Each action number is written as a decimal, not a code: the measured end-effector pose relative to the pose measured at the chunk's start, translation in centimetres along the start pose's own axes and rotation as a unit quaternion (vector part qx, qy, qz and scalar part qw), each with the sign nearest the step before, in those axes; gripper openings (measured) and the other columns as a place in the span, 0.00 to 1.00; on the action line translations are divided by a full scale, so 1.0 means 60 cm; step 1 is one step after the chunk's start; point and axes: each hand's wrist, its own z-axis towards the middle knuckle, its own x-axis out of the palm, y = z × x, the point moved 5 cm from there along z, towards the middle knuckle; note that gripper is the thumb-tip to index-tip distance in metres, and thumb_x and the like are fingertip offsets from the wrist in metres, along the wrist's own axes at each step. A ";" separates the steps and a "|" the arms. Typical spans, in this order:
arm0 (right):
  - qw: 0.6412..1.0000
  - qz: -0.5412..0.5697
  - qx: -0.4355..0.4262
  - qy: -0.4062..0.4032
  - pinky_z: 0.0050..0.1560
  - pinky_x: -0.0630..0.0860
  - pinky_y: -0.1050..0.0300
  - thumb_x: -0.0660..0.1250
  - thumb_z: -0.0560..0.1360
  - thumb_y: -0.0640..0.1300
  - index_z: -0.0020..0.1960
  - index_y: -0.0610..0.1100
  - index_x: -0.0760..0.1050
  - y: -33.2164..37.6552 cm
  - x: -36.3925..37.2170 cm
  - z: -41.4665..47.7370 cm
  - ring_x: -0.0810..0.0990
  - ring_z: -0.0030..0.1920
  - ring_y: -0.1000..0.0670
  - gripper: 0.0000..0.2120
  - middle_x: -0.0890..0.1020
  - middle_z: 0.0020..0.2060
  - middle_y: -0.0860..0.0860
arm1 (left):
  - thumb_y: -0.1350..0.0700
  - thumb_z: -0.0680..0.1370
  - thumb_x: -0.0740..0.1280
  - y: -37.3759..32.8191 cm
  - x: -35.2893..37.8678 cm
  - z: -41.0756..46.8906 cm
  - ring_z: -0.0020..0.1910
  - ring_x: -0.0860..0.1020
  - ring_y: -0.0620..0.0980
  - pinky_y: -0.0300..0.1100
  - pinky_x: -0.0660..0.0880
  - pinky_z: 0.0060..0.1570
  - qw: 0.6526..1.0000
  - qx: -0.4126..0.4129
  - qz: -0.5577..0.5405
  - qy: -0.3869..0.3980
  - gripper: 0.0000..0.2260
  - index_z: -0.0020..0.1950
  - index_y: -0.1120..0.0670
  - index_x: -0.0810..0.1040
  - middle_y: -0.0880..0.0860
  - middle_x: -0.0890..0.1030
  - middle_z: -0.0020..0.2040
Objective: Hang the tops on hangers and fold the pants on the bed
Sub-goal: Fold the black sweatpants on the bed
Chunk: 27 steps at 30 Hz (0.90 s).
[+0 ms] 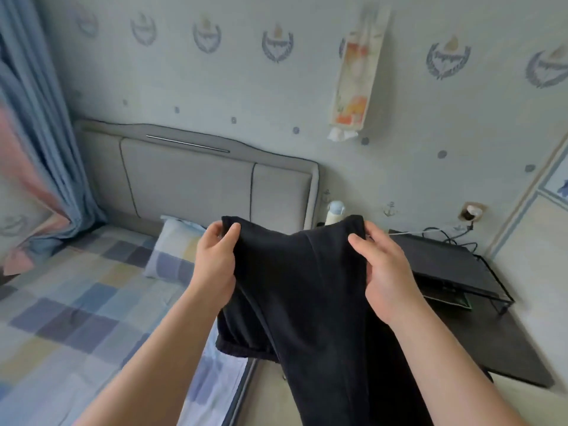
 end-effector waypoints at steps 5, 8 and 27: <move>0.970 0.098 0.070 0.211 0.69 0.70 0.40 0.64 0.79 0.41 0.73 0.46 0.71 -0.026 0.197 0.060 0.78 0.66 0.42 0.22 0.80 0.66 0.44 | 0.61 0.81 0.67 -0.140 -0.129 0.016 0.56 0.82 0.56 0.54 0.79 0.57 0.996 0.091 -0.005 -0.007 0.13 0.65 0.53 0.78 0.57 0.84 0.56; 0.918 0.139 0.135 0.346 0.70 0.69 0.39 0.64 0.80 0.43 0.80 0.55 0.58 -0.056 0.317 0.076 0.76 0.69 0.42 0.31 0.76 0.70 0.46 | 0.55 0.76 0.74 -0.198 -0.220 0.023 0.62 0.80 0.55 0.56 0.76 0.63 0.994 0.105 0.031 -0.021 0.27 0.74 0.47 0.70 0.54 0.80 0.66; 0.730 0.129 0.394 0.543 0.69 0.71 0.40 0.64 0.74 0.42 0.63 0.36 0.72 -0.372 0.838 0.135 0.78 0.65 0.37 0.19 0.76 0.66 0.35 | 0.56 0.79 0.71 -0.018 -0.594 -0.034 0.50 0.85 0.50 0.42 0.80 0.47 0.937 -0.097 0.103 -0.320 0.12 0.60 0.57 0.80 0.53 0.86 0.51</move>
